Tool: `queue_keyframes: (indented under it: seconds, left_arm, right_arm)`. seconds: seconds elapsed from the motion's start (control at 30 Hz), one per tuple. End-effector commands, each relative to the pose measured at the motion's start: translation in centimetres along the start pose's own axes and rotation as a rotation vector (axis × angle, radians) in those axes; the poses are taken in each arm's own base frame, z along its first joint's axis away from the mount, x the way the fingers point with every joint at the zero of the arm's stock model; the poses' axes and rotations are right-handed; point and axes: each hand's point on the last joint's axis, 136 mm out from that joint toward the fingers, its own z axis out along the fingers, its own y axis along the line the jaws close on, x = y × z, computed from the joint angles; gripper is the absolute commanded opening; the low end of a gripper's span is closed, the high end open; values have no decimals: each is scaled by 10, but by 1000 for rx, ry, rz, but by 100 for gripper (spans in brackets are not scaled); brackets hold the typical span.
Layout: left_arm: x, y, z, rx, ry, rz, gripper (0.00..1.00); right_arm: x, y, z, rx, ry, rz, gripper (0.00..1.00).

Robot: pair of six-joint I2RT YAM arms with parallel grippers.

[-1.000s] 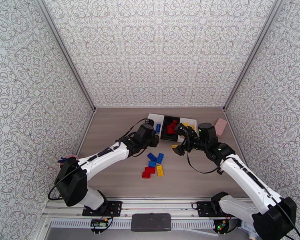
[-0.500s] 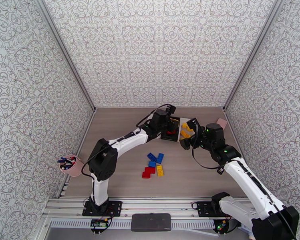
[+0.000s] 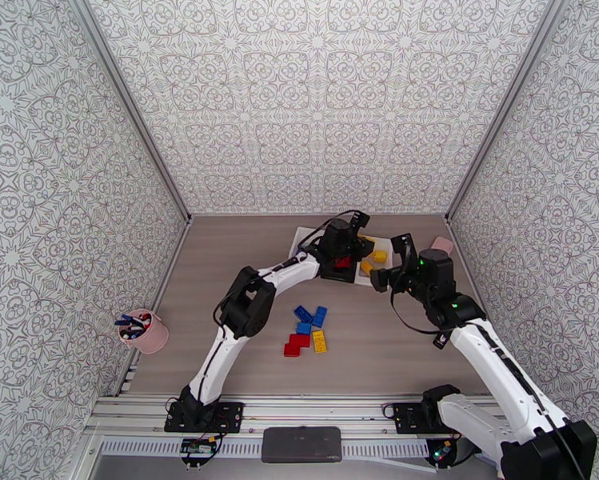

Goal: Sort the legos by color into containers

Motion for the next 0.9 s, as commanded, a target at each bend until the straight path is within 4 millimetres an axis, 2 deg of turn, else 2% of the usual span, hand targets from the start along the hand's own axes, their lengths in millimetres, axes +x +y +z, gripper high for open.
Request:
queue_keyframes:
  seconds: [0.0, 0.07, 0.17, 0.23, 0.33, 0.4, 0.43, 0.47, 0.57, 0.63, 0.73, 0.87]
  left_arm:
    - [-9, -1, 1, 30, -8, 19, 30]
    - [-11, -2, 1, 24, -13, 24, 37]
    - [-19, -6, -5, 13, -27, 49, 53]
    - [-28, -8, -12, 5, -46, 62, 62]
    - [-40, -14, -27, 4, -72, 76, 71]
    - [-45, -17, -38, 2, -85, 86, 77]
    - [-41, -17, -42, 0, -78, 88, 80]
    - [-50, -23, -54, 3, -94, 97, 82]
    - [-50, -24, -81, -35, -110, 111, 90]
    - [-49, -28, -105, -49, -128, 117, 95]
    - [-32, -34, -138, -69, -123, 139, 100]
    - [-11, -47, -180, -75, -88, 177, 100]
  right_arm:
    - [0, -5, -7, 26, -14, 22, 100]
    - [1, -5, -8, 24, -16, 15, 100]
    - [2, -3, -9, 14, -18, -17, 100]
    - [2, -2, -10, 10, -20, -34, 100]
    - [1, -1, -10, 2, -24, -44, 99]
    - [1, 0, -10, -3, -24, -46, 100]
    - [0, 1, -10, -7, -28, -47, 100]
    - [0, 2, -10, -14, -31, -46, 100]
    - [-3, 3, -9, -21, -41, 7, 100]
    - [-6, -12, -9, 67, -33, 113, 100]
    - [-3, -10, -3, 48, 11, 107, 99]
    - [2, -3, 10, 6, 12, 182, 100]
